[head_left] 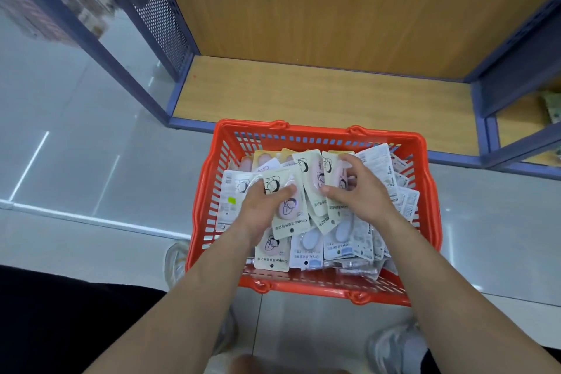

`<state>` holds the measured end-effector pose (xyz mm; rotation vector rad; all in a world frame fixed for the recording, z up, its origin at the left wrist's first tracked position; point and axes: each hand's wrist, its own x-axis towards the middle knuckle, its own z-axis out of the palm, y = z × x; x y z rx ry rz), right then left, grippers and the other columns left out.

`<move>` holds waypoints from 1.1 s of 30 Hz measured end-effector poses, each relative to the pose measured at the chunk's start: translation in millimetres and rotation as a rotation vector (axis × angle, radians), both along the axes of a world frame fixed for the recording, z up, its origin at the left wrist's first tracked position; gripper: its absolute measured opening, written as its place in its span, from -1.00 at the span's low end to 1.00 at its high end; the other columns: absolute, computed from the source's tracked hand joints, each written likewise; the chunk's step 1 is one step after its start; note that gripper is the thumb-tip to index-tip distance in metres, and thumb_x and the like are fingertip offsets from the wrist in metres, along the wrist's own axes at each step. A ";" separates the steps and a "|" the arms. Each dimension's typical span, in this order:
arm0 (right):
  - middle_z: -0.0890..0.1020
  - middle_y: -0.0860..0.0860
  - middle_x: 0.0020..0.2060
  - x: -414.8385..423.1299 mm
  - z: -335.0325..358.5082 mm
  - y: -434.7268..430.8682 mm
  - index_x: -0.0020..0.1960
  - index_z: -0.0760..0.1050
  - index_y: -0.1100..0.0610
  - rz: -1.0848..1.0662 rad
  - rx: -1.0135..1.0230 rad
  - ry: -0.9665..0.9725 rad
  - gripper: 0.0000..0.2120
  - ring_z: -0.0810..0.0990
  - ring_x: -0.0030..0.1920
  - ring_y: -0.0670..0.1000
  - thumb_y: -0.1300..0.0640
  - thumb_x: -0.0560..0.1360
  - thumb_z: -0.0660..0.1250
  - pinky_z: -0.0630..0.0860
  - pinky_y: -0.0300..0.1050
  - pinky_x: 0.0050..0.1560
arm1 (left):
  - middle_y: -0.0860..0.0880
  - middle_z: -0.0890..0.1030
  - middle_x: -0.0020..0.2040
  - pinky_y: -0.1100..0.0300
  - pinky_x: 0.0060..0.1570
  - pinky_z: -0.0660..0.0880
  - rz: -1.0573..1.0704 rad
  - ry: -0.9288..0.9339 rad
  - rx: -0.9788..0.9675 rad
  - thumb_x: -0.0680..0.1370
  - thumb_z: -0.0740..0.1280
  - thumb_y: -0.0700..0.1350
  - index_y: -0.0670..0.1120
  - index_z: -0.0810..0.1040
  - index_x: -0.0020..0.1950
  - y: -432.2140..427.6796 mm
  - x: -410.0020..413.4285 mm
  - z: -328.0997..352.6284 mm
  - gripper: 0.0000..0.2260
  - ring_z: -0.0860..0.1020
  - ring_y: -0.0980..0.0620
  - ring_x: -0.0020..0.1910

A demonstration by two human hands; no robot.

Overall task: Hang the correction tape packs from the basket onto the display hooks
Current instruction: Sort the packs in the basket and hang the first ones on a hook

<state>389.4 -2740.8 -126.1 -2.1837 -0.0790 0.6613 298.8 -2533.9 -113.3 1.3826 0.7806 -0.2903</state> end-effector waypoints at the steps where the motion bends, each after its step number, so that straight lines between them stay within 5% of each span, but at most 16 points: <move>1: 0.56 -0.15 0.15 -0.7 1.2 -0.3 0.46 0.29 -0.24 -0.026 0.022 0.010 -0.15 0.60 0.11 -0.06 -0.22 0.29 0.64 0.57 0.08 0.18 | 0.01 0.75 0.06 -0.05 0.15 0.62 -0.001 -0.011 0.018 0.53 0.51 -0.07 -0.05 0.64 0.21 -5.7 1.5 -0.2 -0.73 0.71 -0.05 0.10; 4: 0.53 -0.23 0.05 -5.7 8.1 3.7 0.36 0.32 -0.15 -0.095 0.085 0.040 -0.19 0.57 0.02 -0.21 -0.07 0.26 0.70 0.53 -0.22 -0.06 | 0.05 0.75 0.03 -0.10 0.19 0.61 0.045 -0.016 0.098 0.52 0.51 0.00 -0.01 0.66 0.14 -14.7 4.1 0.7 -0.77 0.71 0.01 0.07; 8: 0.58 -0.21 0.06 -10.0 10.4 16.0 0.31 0.35 -0.12 -0.086 0.167 0.103 -0.32 0.60 0.04 -0.21 -0.05 0.33 0.66 0.50 -0.30 -0.13 | 0.01 0.64 0.30 -0.14 0.34 0.50 0.098 -0.015 0.159 0.30 0.52 0.32 0.00 0.51 0.41 -17.7 11.8 -0.5 -0.24 0.58 -0.03 0.31; 12: 0.53 -0.27 0.09 -9.7 9.8 22.2 0.38 0.25 -0.15 -0.084 0.188 0.093 -0.28 0.56 0.07 -0.24 -0.09 0.39 0.61 0.54 -0.18 0.01 | 0.03 0.66 0.18 -0.05 0.20 0.60 0.174 -0.036 0.096 0.57 0.47 0.00 0.13 0.43 0.29 -16.6 18.7 5.6 -0.65 0.64 0.02 0.14; 15: 0.59 -0.20 0.11 -7.5 5.1 20.6 0.36 0.22 -0.17 -0.132 0.201 0.118 -0.25 0.63 0.07 -0.15 -0.02 0.38 0.64 0.62 -0.06 0.04 | 0.02 0.66 0.16 -0.10 0.18 0.61 0.195 -0.081 0.095 0.61 0.43 -0.06 0.11 0.40 0.35 -15.1 24.2 0.0 -0.64 0.66 0.00 0.15; 18: 0.64 -0.08 0.09 -7.1 2.0 19.2 0.31 0.24 -0.12 -0.188 0.246 0.156 -0.29 0.69 0.01 -0.10 0.09 0.38 0.64 0.66 -0.10 -0.05 | 0.27 0.56 0.12 0.10 0.23 0.53 0.152 -0.100 0.112 0.60 0.44 -0.03 0.09 0.39 0.39 -16.2 27.4 0.6 -0.59 0.60 0.19 0.15; 20: 0.65 -0.08 0.06 -6.3 1.3 18.7 0.29 0.26 -0.11 -0.201 0.255 0.158 -0.30 0.68 -0.03 -0.14 0.10 0.37 0.65 0.64 -0.14 -0.07 | 0.16 0.60 0.22 0.01 0.30 0.53 0.094 -0.058 0.131 0.51 0.48 0.10 0.05 0.38 0.48 -17.4 28.5 -2.1 -0.42 0.59 0.09 0.23; 22: 0.63 -0.13 0.05 -5.9 3.7 20.3 0.29 0.28 -0.11 -0.182 0.246 0.152 -0.30 0.65 -0.02 -0.18 0.08 0.36 0.66 0.57 -0.20 -0.10 | 0.03 0.65 0.22 0.04 0.15 0.62 0.041 -0.032 0.113 0.54 0.47 0.08 0.03 0.40 0.43 -18.0 29.8 -7.2 -0.49 0.64 0.07 0.15; 25: 0.60 -0.12 0.10 -5.0 0.7 20.9 0.33 0.34 -0.11 -0.199 0.290 0.173 -0.29 0.63 0.10 -0.11 0.12 0.34 0.66 0.59 -0.14 -0.02 | 0.14 0.64 0.07 0.35 -0.26 0.57 0.008 -0.038 0.079 0.62 0.42 -0.03 0.18 0.35 0.25 -16.7 32.1 -10.2 -0.69 0.64 0.28 -0.09; 30: 0.60 -0.03 0.17 0.3 -0.7 18.0 0.37 0.39 -0.13 -0.222 0.334 0.189 -0.25 0.63 0.15 -0.03 0.18 0.33 0.67 0.64 -0.04 0.10 | 0.06 0.64 0.24 0.09 0.07 0.64 0.041 -0.045 0.086 0.60 0.44 0.00 0.07 0.32 0.48 -13.7 33.9 -9.9 -0.50 0.64 0.09 0.14; 33: 0.61 -0.05 0.14 4.5 2.5 12.7 0.39 0.39 -0.08 -0.202 0.324 0.203 -0.21 0.65 0.09 -0.08 0.25 0.30 0.68 0.64 -0.20 -0.06 | 0.22 0.61 0.13 0.35 -0.08 0.56 0.048 -0.065 0.132 0.62 0.42 -0.04 0.06 0.32 0.49 -9.0 35.1 -9.1 -0.51 0.58 0.26 0.07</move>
